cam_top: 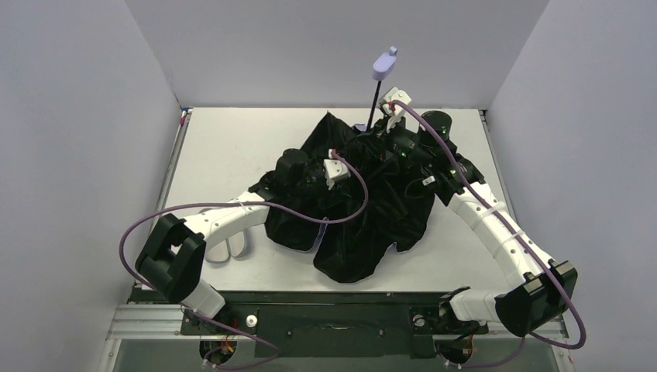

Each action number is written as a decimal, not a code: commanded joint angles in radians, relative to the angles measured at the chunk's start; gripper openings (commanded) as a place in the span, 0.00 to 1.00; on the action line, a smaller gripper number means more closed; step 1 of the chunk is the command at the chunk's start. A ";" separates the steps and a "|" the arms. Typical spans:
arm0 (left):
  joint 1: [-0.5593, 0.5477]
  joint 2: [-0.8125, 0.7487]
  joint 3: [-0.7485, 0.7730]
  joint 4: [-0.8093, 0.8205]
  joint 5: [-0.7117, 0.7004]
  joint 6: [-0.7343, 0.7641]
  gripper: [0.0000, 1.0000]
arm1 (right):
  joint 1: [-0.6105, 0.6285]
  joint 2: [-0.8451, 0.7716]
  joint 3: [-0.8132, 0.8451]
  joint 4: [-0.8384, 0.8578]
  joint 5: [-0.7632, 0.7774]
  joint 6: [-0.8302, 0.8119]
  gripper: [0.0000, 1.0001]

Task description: Open the umbrella

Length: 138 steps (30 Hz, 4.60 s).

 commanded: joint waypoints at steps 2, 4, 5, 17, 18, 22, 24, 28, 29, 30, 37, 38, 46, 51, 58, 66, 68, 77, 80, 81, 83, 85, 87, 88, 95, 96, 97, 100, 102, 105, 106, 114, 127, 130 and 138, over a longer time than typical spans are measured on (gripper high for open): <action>0.019 -0.049 -0.066 -0.125 0.092 0.146 0.13 | -0.025 -0.045 0.111 0.062 -0.072 0.026 0.00; 0.018 -0.067 -0.106 -0.162 0.104 0.170 0.11 | -0.039 -0.044 0.132 0.061 -0.090 0.044 0.00; 0.018 -0.071 -0.115 -0.168 0.106 0.174 0.10 | -0.045 -0.042 0.147 0.061 -0.097 0.055 0.00; 0.009 -0.118 -0.216 -0.289 0.059 0.204 0.10 | -0.110 -0.012 0.202 0.120 -0.126 0.144 0.00; 0.011 -0.124 -0.208 -0.288 0.056 0.192 0.11 | -0.111 -0.015 0.195 0.124 -0.134 0.136 0.00; 0.021 -0.188 -0.110 -0.208 0.037 0.012 0.36 | -0.094 -0.032 0.161 0.093 -0.136 0.090 0.00; 0.023 -0.206 -0.042 -0.126 0.007 -0.098 0.46 | -0.075 -0.055 0.116 0.080 -0.121 0.057 0.00; 0.038 -0.208 0.052 -0.005 -0.034 -0.309 0.62 | -0.033 -0.093 0.034 0.081 -0.085 0.021 0.00; 0.038 -0.210 0.062 0.040 -0.048 -0.344 0.63 | -0.027 -0.100 0.020 0.082 -0.080 0.021 0.00; 0.037 -0.211 0.065 0.089 -0.057 -0.353 0.64 | -0.016 -0.102 0.014 0.082 -0.075 0.022 0.00; 0.009 -0.126 0.126 0.221 -0.115 -0.309 0.59 | 0.015 -0.112 0.012 0.088 -0.055 0.057 0.00; 0.008 -0.108 0.124 0.244 -0.099 -0.295 0.56 | 0.017 -0.111 0.013 0.092 -0.054 0.058 0.00; -0.006 -0.040 0.092 0.372 0.045 -0.257 0.47 | 0.014 -0.125 0.018 0.116 -0.169 0.111 0.00; -0.005 -0.015 0.095 0.355 0.154 -0.237 0.28 | 0.012 -0.131 0.029 0.126 -0.277 0.117 0.00; 0.005 -0.003 -0.001 0.224 0.181 -0.102 0.17 | -0.004 -0.112 0.113 0.135 -0.281 0.134 0.00; 0.042 0.028 -0.082 0.146 0.167 -0.053 0.16 | -0.039 -0.095 0.188 0.275 -0.313 0.295 0.00; 0.045 0.041 -0.091 0.143 0.157 -0.041 0.18 | -0.038 -0.094 0.198 0.299 -0.313 0.322 0.00; 0.047 0.111 -0.081 0.116 0.137 -0.004 0.23 | -0.042 -0.095 0.249 0.350 -0.301 0.369 0.00; 0.047 0.129 -0.083 0.103 0.137 0.005 0.24 | -0.046 -0.096 0.267 0.352 -0.299 0.374 0.00; 0.047 0.131 -0.085 0.099 0.138 0.008 0.25 | -0.048 -0.095 0.271 0.352 -0.300 0.375 0.00; 0.048 0.137 -0.090 0.093 0.139 0.013 0.26 | -0.054 -0.093 0.282 0.352 -0.304 0.376 0.00; 0.049 0.143 -0.095 0.089 0.137 0.011 0.26 | -0.061 -0.091 0.290 0.352 -0.308 0.375 0.00; 0.051 0.152 -0.095 0.084 0.136 0.009 0.27 | -0.066 -0.089 0.298 0.349 -0.315 0.370 0.00; 0.052 0.161 -0.091 0.079 0.135 0.006 0.28 | -0.067 -0.087 0.305 0.346 -0.316 0.367 0.00; 0.073 0.201 -0.069 0.054 0.131 0.010 0.31 | -0.073 -0.077 0.342 0.318 -0.329 0.341 0.00; 0.080 0.206 -0.067 0.052 0.130 0.012 0.29 | -0.073 -0.077 0.343 0.315 -0.329 0.338 0.00; 0.087 0.208 -0.061 0.048 0.128 0.013 0.28 | -0.073 -0.078 0.343 0.310 -0.329 0.334 0.00; 0.097 0.203 -0.048 0.047 0.130 0.013 0.24 | -0.073 -0.079 0.337 0.296 -0.326 0.315 0.00; 0.096 0.184 -0.033 0.045 0.130 0.015 0.30 | -0.068 -0.079 0.328 0.258 -0.316 0.277 0.00; 0.091 0.118 0.007 0.055 0.132 -0.012 0.40 | -0.064 -0.088 0.287 0.190 -0.309 0.223 0.00; 0.090 0.104 0.017 0.058 0.132 -0.021 0.44 | -0.061 -0.093 0.277 0.177 -0.309 0.197 0.00; 0.047 0.001 0.164 0.087 0.075 -0.090 0.53 | -0.027 -0.110 0.190 0.069 -0.308 0.103 0.00; 0.007 -0.046 0.217 0.144 0.039 -0.131 0.42 | -0.013 -0.119 0.177 0.010 -0.314 0.072 0.00; 0.012 -0.049 0.221 0.147 0.048 -0.123 0.36 | -0.009 -0.117 0.182 0.004 -0.316 0.071 0.00; 0.052 -0.045 0.176 0.141 0.085 -0.138 0.27 | -0.004 -0.114 0.204 -0.014 -0.325 0.070 0.00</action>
